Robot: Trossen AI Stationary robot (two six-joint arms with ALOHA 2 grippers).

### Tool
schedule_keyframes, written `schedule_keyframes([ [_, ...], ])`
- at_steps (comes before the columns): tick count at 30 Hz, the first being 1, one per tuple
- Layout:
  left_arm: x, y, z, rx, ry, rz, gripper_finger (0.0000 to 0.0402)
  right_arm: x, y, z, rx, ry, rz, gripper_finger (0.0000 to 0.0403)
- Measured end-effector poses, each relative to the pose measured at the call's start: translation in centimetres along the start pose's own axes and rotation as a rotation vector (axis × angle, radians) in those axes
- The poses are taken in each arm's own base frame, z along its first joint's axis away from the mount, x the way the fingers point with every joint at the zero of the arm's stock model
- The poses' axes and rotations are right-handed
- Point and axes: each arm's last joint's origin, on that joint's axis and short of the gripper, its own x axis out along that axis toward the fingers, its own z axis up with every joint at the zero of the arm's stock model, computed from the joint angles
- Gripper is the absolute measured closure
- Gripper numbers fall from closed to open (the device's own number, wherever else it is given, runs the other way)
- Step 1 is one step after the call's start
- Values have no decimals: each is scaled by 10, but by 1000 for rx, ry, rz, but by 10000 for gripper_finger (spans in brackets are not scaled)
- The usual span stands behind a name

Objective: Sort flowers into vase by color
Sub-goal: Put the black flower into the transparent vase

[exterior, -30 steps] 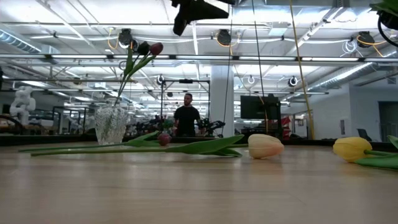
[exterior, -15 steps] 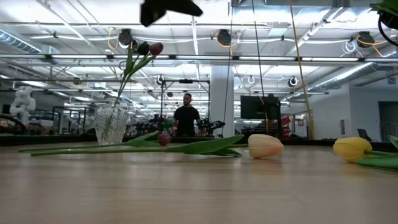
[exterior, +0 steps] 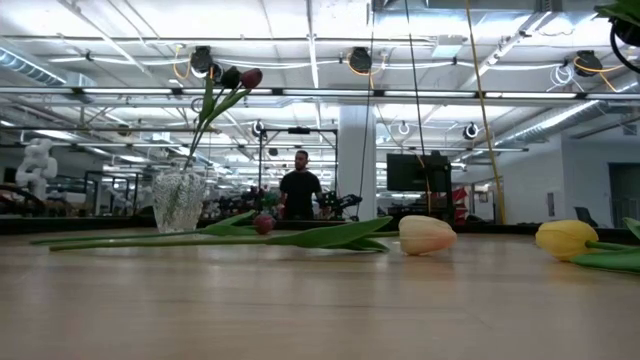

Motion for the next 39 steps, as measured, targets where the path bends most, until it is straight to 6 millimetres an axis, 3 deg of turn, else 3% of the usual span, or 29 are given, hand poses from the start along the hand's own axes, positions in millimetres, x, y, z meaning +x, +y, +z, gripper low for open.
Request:
schedule_keyframes([
  [5,22,-26,-2,11,-4,-8,274,-1,-1,2,-52,-8,19,277],
  [9,53,-47,0,58,-9,-1,275,-1,-1,2,-91,-24,30,277],
  [17,113,-69,20,22,-45,1,275,-1,0,1,-183,-24,31,277],
  [24,160,-76,31,11,-78,-4,275,0,1,0,-260,-21,37,277],
  [33,219,-66,5,36,-15,15,275,0,2,0,-281,-23,39,277],
  [39,240,-63,-10,223,-31,-14,275,-1,3,1,-279,-63,65,277],
])
